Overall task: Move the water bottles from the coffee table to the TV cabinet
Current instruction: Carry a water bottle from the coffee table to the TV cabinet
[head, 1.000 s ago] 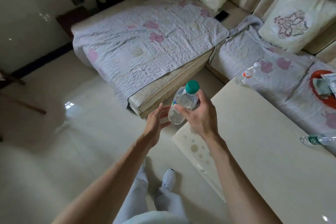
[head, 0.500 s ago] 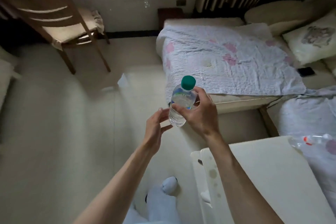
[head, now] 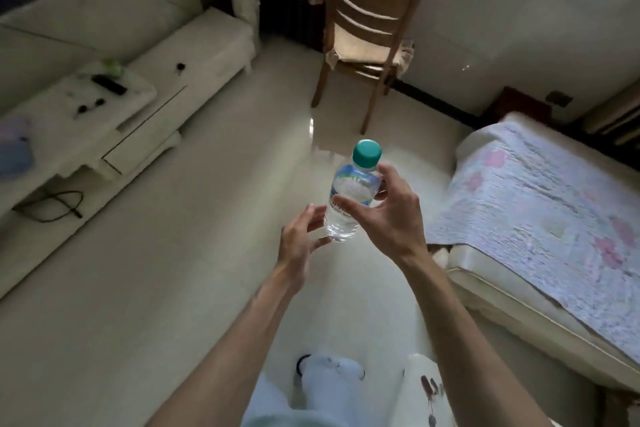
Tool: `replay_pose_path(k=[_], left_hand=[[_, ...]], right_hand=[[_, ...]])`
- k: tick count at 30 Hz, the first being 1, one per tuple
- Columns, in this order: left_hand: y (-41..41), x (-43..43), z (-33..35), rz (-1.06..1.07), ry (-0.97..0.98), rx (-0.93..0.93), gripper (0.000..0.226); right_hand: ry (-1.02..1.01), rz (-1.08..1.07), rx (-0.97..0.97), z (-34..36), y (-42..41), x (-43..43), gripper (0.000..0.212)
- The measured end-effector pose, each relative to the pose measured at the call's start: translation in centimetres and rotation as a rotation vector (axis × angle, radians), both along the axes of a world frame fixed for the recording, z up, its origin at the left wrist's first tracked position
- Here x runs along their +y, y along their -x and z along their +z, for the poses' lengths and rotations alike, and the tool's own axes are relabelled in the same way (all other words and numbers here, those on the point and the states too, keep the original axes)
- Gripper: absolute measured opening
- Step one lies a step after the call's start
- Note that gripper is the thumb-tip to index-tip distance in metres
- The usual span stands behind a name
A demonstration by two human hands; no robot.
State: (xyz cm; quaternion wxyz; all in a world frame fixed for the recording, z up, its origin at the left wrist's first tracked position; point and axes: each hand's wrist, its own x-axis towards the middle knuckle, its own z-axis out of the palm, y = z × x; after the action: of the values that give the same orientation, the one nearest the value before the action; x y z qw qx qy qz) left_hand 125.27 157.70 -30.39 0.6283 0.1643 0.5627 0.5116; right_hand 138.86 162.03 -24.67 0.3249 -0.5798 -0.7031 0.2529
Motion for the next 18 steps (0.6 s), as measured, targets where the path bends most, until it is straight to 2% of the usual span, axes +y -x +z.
replay_pose_path(k=[8, 12, 18], left_hand=[[16.2, -8.6, 1.0, 0.295, -0.046, 0.045, 0.032], [22.5, -13.0, 1.7, 0.463, -0.099, 0.077, 0.034], [30.1, -18.2, 1.1, 0.736, -0.064, 0.118, 0.035]], right_hand=[[0.000, 0.341, 0.013, 0.8, 18.1, -4.1, 0.079], [0.037, 0.506, 0.018, 1.1, 26.3, -6.5, 0.081], [0.118, 0.781, -0.007, 1.4, 37.5, -9.3, 0.082]])
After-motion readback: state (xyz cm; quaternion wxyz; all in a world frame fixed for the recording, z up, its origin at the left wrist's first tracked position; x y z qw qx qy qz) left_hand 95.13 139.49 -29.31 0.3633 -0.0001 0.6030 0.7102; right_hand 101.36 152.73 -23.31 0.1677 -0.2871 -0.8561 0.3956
